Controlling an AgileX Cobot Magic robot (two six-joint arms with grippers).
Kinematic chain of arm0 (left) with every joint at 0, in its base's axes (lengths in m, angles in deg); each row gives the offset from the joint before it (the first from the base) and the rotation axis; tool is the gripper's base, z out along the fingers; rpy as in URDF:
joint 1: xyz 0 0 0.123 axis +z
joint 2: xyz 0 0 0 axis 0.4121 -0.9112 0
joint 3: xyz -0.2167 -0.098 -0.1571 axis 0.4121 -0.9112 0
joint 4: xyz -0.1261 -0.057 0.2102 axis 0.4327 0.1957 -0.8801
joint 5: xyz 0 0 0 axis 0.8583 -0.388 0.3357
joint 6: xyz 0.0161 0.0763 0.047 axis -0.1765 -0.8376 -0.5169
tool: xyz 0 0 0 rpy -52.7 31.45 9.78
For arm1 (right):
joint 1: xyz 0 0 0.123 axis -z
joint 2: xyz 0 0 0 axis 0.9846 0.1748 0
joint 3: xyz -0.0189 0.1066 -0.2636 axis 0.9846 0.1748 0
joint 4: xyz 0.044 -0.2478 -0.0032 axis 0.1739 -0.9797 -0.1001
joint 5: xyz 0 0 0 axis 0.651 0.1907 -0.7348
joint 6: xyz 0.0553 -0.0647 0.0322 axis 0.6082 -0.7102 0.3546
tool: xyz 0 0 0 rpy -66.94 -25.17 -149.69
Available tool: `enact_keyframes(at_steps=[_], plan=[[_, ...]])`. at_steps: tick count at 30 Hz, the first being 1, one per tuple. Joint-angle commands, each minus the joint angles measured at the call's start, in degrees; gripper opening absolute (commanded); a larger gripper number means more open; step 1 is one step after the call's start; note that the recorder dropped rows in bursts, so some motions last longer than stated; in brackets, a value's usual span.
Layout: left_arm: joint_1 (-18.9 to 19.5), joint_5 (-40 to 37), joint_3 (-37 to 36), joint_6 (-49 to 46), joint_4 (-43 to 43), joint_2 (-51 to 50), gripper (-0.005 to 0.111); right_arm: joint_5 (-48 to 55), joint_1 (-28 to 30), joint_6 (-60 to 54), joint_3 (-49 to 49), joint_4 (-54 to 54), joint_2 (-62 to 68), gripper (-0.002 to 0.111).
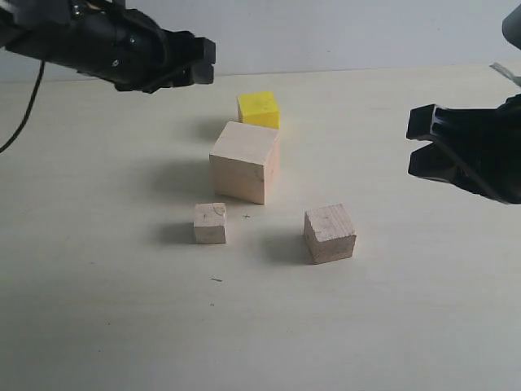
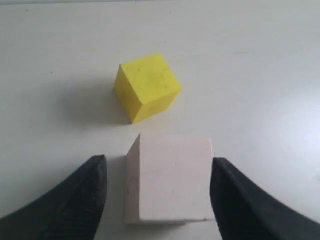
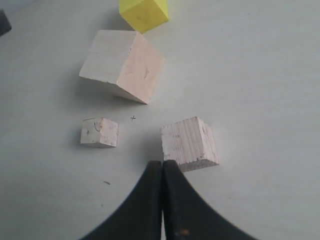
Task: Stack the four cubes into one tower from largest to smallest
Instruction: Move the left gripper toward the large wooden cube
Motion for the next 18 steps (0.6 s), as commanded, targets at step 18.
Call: enact_keyframes(at_steps=[18], plan=[[-0.26,-8.53,25.95,2.11,-0.56,-27.94,0.059,9.14,-0.06,-0.56,-0.36,0.15,0.14,0.0]])
